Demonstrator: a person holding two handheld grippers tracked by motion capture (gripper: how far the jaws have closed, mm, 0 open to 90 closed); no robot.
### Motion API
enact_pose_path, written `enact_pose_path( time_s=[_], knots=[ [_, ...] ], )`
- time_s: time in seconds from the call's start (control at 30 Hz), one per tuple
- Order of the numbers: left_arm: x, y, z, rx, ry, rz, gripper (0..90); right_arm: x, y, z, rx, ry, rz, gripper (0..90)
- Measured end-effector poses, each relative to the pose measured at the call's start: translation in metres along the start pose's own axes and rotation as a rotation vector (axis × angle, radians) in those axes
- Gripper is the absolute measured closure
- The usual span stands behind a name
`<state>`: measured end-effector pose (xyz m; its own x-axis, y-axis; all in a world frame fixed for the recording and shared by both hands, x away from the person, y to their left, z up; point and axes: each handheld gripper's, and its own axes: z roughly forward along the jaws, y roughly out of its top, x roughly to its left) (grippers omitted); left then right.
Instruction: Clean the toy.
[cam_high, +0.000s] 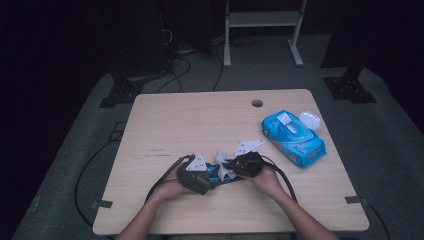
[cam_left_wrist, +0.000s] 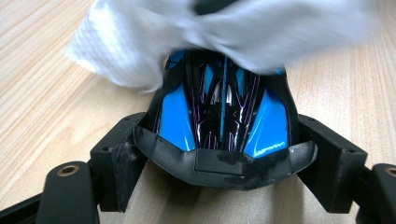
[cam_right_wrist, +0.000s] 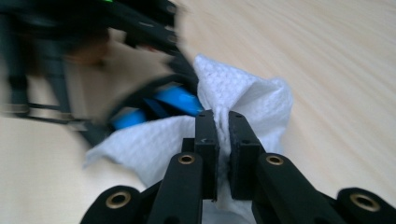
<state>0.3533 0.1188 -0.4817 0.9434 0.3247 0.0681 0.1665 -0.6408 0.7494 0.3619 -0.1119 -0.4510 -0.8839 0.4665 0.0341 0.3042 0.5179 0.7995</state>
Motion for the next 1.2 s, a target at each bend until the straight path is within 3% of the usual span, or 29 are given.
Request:
enact_pose_path(
  time_s=[0.1, 0.17, 0.2, 0.3, 0.4, 0.47, 0.53, 0.6, 0.63, 0.73, 0.83, 0.93, 1.0, 1.2],
  knots=[
    [0.000, 0.000, 0.000, 0.001, -0.001, -0.003, 22.7, 0.019, 0.003, 0.005, 0.006, 0.071, -0.059, 83.5],
    [0.000, 0.000, 0.000, 0.003, 0.002, 0.003, 22.7, 0.029, 0.002, 0.008, 0.030, 0.065, -0.117, 83.4],
    [0.000, 0.000, -0.001, 0.004, 0.002, 0.004, 22.7, 0.029, 0.001, 0.007, 0.029, 0.060, -0.123, 83.4],
    [0.000, 0.000, -0.001, 0.002, 0.001, 0.004, 22.8, 0.019, -0.010, -0.009, 0.019, 0.025, -0.091, 83.5],
    [0.000, 0.000, -0.001, 0.004, 0.000, 0.008, 22.8, 0.006, -0.026, -0.024, 0.044, -0.023, -0.059, 83.5],
    [0.000, 0.000, -0.001, 0.005, 0.000, 0.007, 22.9, -0.008, -0.039, -0.035, 0.027, -0.043, 0.004, 83.5],
    [0.000, 0.000, -0.001, 0.006, 0.000, 0.007, 22.9, -0.017, -0.042, -0.039, 0.055, -0.097, 0.014, 83.5],
    [0.000, 0.000, 0.000, 0.000, 0.000, -0.002, 22.9, -0.027, -0.042, -0.036, 0.034, -0.088, 0.075, 83.5],
    [0.000, 0.000, 0.000, 0.002, 0.000, 0.000, 22.9, -0.029, -0.040, -0.033, 0.025, -0.083, 0.082, 83.5],
    [0.001, -0.001, -0.001, 0.004, -0.001, -0.001, 23.1, -0.032, -0.026, -0.018, 0.028, -0.088, 0.057, 83.5],
    [0.001, -0.001, -0.001, 0.003, 0.000, -0.004, 23.3, -0.038, -0.024, -0.017, 0.026, -0.101, 0.075, 83.5],
    [0.001, -0.001, -0.001, 0.008, -0.003, -0.002, 23.3, -0.044, -0.035, -0.024, 0.037, -0.110, 0.108, 83.6],
    [0.001, -0.001, -0.001, 0.008, -0.001, -0.001, 23.3, -0.046, -0.046, -0.031, 0.024, -0.103, 0.154, 83.6],
    [0.001, -0.001, -0.001, 0.002, -0.003, -0.010, 23.4, -0.036, -0.059, -0.041, 0.083, -0.073, 0.160, 83.6]
  ],
)
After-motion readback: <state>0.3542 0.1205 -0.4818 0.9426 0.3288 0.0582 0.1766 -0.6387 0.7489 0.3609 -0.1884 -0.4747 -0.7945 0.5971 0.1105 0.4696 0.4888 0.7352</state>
